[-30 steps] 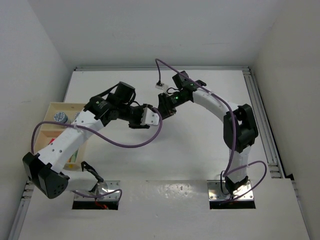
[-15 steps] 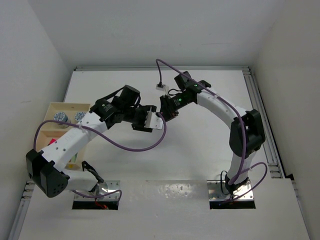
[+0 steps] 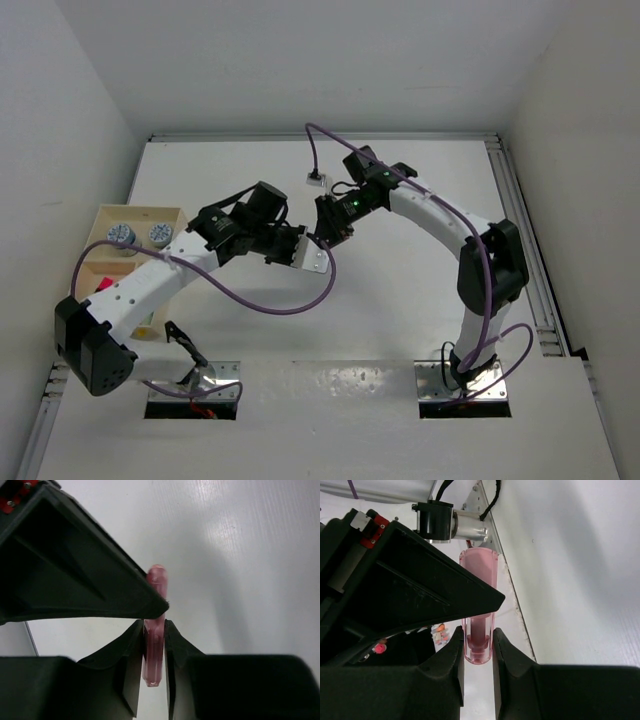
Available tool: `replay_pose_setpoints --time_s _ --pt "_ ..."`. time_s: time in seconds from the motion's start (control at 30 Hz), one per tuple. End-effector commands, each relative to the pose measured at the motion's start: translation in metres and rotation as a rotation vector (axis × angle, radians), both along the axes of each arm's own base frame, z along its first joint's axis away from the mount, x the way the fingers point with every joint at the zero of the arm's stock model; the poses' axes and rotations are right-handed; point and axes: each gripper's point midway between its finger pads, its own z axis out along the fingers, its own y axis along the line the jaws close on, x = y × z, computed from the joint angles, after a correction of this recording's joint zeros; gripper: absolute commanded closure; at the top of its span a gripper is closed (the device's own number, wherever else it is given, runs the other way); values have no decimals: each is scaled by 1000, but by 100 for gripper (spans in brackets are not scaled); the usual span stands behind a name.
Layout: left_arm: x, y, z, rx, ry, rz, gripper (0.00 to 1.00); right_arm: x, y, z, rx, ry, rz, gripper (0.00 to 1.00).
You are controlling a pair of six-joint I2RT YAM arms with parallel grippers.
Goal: Sort the stationery into containers
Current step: Pick up the pen from the center of the board.
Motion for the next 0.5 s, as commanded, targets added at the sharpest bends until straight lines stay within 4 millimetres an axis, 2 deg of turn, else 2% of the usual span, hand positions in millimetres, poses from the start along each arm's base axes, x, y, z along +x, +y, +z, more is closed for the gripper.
replay_pose_setpoints --time_s 0.0,0.03,0.07,0.13,0.17,0.2,0.23,0.27,0.3,0.33,0.37,0.4,0.43,0.47 --pt "-9 1 4 -15 -2 -2 76 3 10 44 125 -88 24 100" --pt "-8 2 5 -22 5 23 81 2 10 45 123 -87 23 100" --pt "-4 6 7 -29 11 55 91 4 8 43 111 -86 15 93" --pt "4 13 12 -56 53 167 100 14 3 38 77 -92 -27 69" --pt "14 26 14 -69 74 246 100 24 -4 39 70 -92 -62 43" --pt "19 35 17 -87 122 353 100 32 -10 39 62 -99 -92 34" --pt "26 44 18 -93 140 427 100 49 -24 37 43 -116 -150 29" --pt "40 66 17 -98 166 555 100 56 -34 35 32 -121 -175 20" --pt "45 86 13 -98 227 706 100 63 -42 33 19 -133 -196 19" --pt "53 99 12 -95 258 787 100 70 -52 30 7 -152 -213 18" --pt "65 137 8 -99 298 930 100 81 -71 25 -18 -151 -263 18" --pt "60 154 1 -94 373 996 100 84 -80 23 -27 -162 -280 17" --pt "66 192 -4 -111 407 1125 100 92 -97 14 -59 -166 -321 17" --pt "63 210 -8 -114 437 1190 100 92 -105 11 -72 -160 -335 17"
